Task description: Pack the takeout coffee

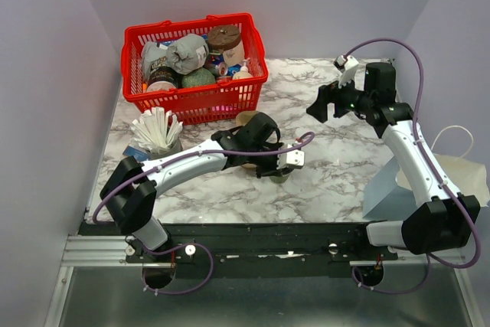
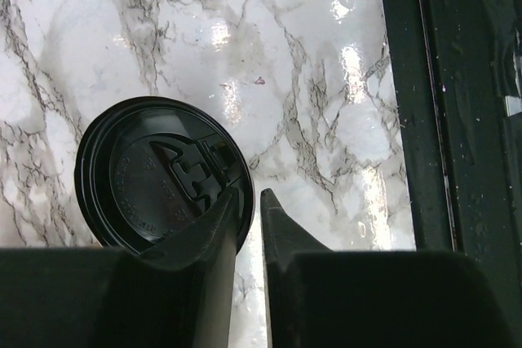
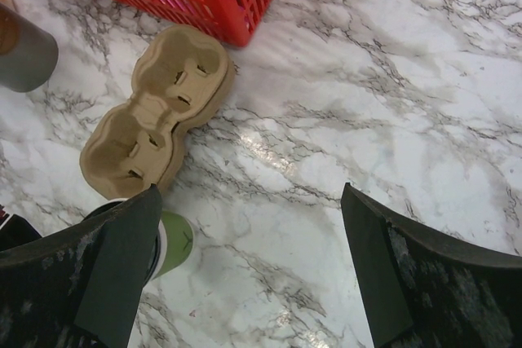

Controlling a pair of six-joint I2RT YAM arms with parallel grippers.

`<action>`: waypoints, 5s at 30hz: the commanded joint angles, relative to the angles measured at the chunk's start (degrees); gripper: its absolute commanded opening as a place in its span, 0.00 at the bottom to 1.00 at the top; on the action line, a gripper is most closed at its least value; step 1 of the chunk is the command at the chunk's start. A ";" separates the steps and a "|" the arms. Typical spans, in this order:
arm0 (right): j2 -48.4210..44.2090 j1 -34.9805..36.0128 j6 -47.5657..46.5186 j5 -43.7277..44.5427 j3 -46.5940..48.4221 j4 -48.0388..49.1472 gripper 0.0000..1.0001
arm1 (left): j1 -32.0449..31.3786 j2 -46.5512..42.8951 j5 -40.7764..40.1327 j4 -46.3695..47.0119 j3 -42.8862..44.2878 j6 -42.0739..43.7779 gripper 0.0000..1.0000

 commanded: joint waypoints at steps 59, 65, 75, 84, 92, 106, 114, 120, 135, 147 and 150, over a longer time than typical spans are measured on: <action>7.24 6.11 -34.24 -30.06 -9.04 -5.64 1.00 | 19.66 11.39 34.48 59.78 -12.61 -81.25 0.09; 7.95 7.26 -37.23 -28.83 -8.43 -5.64 1.00 | 20.10 10.51 34.30 57.76 -13.23 -79.49 0.14; 9.88 9.54 -37.05 -26.89 -7.28 -4.33 1.00 | 20.89 10.33 33.77 55.82 -12.97 -78.17 0.25; 11.02 9.98 -34.24 -26.45 -6.76 -2.22 1.00 | 21.95 9.11 31.14 49.42 -12.44 -73.34 0.41; 11.38 10.25 -33.54 -26.28 -6.58 -2.22 1.00 | 22.04 9.19 27.80 43.08 -10.51 -67.72 0.43; 10.76 10.34 -33.36 -25.93 -7.55 -2.22 1.00 | 21.95 9.81 27.62 42.29 -10.42 -67.18 0.44; 8.66 10.34 -33.10 -24.87 -7.81 -2.13 1.00 | 21.86 10.33 27.36 42.20 -9.45 -67.10 0.45; 6.46 10.25 -34.42 -23.38 -9.83 -2.48 1.00 | 21.60 10.34 27.18 42.29 -9.36 -66.83 0.45; 4.87 10.34 -37.05 -22.94 -11.50 -3.97 1.00 | 20.37 11.13 26.83 40.79 -7.87 -65.43 0.46; 3.47 10.34 -36.88 -22.32 -12.29 -4.50 1.00 | 20.37 12.62 22.71 30.80 -2.16 -56.21 0.59; 1.89 10.34 -36.61 -21.79 -12.99 -4.85 1.00 | 20.28 14.02 21.91 28.41 -0.49 -53.56 0.68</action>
